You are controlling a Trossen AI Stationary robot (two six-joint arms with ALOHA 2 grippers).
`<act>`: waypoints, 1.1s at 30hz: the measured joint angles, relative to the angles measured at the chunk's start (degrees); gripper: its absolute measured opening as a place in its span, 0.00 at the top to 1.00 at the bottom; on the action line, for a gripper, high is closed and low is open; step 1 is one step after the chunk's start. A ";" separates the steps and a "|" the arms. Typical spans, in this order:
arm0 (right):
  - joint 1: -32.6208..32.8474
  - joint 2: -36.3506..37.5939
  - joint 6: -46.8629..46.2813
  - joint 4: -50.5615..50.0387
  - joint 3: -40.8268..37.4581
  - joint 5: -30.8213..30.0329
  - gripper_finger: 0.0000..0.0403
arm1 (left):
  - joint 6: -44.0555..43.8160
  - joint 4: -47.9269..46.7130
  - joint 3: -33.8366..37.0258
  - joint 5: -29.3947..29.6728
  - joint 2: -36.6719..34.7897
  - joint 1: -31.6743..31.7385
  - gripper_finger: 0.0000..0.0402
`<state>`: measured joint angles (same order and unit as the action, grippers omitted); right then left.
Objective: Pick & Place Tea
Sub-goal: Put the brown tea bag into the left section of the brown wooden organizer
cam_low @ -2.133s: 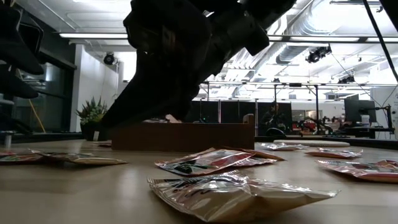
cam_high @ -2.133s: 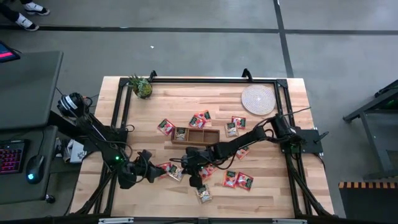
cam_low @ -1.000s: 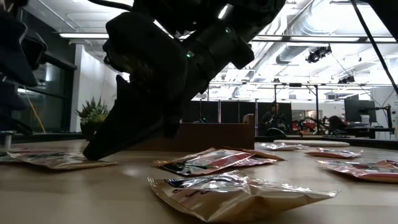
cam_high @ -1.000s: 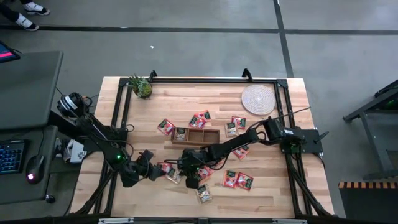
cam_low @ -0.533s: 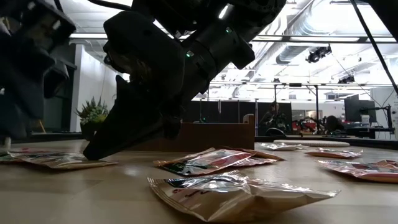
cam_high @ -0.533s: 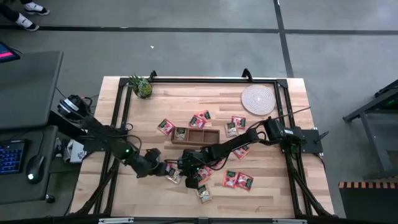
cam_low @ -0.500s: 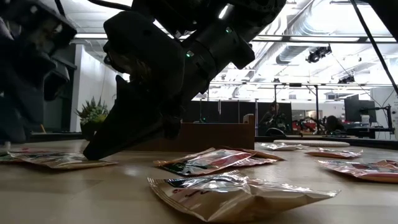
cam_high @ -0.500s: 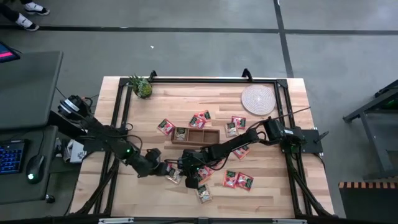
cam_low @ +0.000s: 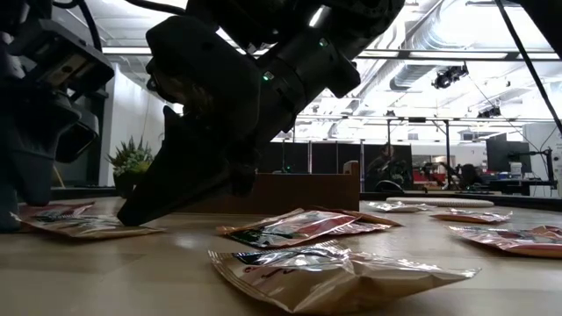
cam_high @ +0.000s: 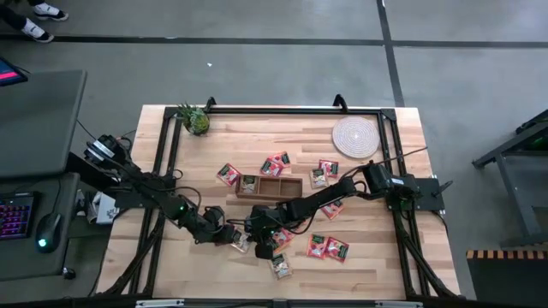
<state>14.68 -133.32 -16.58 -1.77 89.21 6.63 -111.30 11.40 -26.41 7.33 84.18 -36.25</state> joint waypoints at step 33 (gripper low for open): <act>-0.04 -0.17 -1.36 3.10 -0.02 -0.24 1.00 | 4.49 1.92 0.13 -0.15 0.11 3.63 0.98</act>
<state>14.63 -133.49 -17.94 1.32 89.19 6.39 -106.81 13.32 -26.28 7.18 84.29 -32.62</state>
